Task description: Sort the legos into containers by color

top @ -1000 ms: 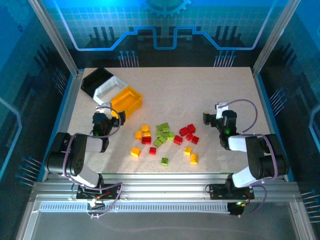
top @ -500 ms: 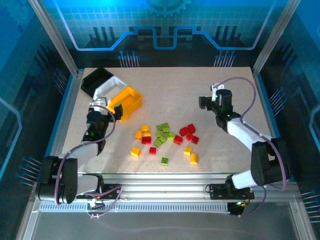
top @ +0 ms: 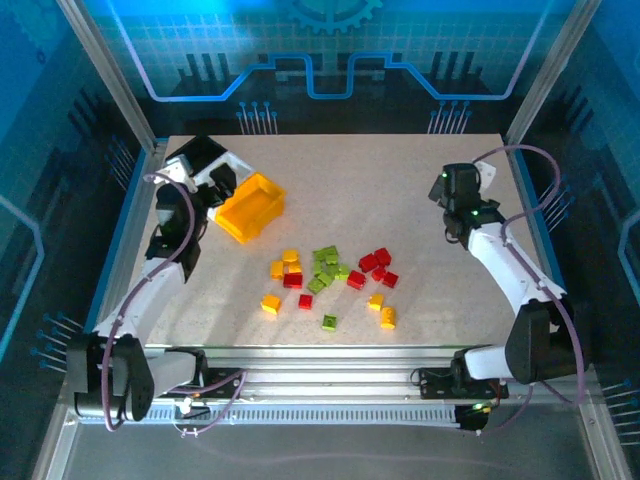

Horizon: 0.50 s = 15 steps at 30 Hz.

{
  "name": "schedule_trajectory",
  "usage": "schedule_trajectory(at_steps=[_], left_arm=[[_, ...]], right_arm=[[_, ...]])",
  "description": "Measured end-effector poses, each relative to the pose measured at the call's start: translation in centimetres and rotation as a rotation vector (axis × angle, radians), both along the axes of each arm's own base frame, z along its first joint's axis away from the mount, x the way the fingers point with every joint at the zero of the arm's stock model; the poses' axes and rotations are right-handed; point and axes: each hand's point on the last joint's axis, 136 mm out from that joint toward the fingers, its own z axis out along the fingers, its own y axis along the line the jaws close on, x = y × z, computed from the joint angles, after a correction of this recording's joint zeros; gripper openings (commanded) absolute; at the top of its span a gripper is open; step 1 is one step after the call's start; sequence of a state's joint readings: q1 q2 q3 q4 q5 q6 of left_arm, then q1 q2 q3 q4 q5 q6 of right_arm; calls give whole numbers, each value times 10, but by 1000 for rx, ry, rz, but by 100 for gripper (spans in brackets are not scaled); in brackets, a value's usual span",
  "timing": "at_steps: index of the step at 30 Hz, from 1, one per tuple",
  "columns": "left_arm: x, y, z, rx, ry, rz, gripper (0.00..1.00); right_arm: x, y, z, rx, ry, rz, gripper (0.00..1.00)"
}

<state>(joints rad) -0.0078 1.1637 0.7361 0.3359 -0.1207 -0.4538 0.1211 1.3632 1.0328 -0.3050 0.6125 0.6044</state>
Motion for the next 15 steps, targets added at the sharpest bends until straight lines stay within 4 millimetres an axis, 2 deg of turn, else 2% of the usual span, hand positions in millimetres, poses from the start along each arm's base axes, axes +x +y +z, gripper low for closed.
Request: schedule_trajectory(at_steps=[2,5,7,9,12,15], left_arm=[[-3,1,-6,-65,19,0,99],[-3,5,-13,-157,50,-16,99],[1,6,-18,-212,87,-34,99],[11,-1,-20,-259,119,-92,99],[26,-13,-25,-276,187,-170,93],[46,-26,-29,-204,309,-223,86]], right_arm=[[-4,-3,-13,47,21,6,100],[-10,14,-36,113,81,91,100],[-10,27,-41,149,102,148,100],[-7,40,-43,185,116,196,100],[-4,56,-48,219,143,248,100],[-4,72,-57,233,182,297,100]])
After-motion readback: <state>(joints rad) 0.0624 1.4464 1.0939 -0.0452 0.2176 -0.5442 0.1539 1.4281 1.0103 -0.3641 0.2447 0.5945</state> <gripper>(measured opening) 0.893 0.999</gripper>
